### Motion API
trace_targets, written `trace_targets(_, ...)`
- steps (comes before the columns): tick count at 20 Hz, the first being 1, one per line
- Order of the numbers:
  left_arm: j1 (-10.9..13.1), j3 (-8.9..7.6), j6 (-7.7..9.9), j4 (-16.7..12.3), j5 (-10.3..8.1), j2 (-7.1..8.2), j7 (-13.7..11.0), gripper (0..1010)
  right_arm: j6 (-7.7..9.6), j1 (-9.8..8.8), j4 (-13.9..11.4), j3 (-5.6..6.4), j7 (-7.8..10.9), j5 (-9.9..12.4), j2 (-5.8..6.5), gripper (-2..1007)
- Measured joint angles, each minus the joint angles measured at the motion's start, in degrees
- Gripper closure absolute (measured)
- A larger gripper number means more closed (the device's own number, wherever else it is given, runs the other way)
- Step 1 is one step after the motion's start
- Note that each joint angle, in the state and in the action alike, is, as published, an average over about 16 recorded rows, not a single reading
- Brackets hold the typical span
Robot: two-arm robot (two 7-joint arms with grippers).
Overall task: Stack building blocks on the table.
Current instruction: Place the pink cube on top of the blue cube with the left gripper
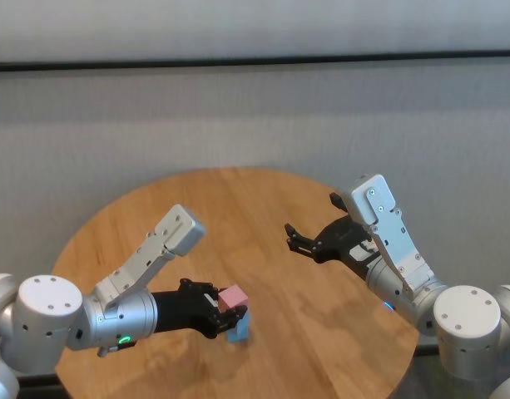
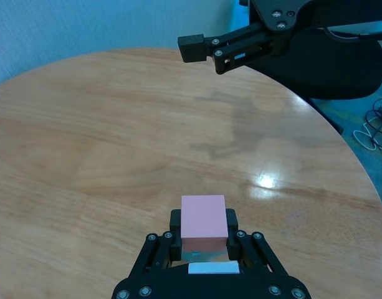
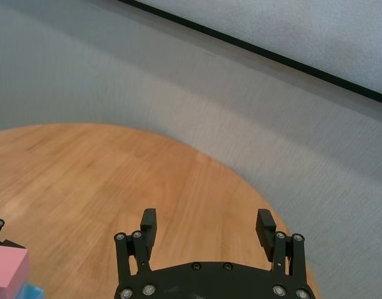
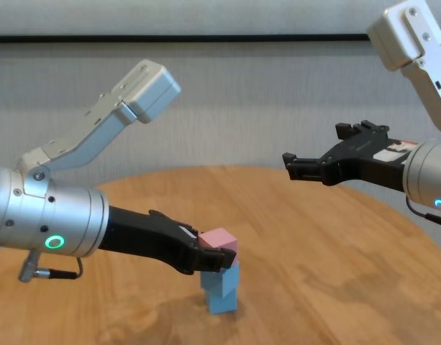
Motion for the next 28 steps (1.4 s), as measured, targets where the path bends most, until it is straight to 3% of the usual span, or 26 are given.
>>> trace_targets(18, -0.1, 0.11, 0.06, 0.1, 0.02, 0.0, -0.1, 593, 0.0, 0.0, 0.0, 0.0, 0.0, 0.0, 0.0, 0)
trace_targets(28, -0.1, 0.11, 0.04, 0.1, 0.02, 0.01, -0.1, 380, 0.0, 0.0, 0.0, 0.0, 0.0, 0.0, 0.0, 0)
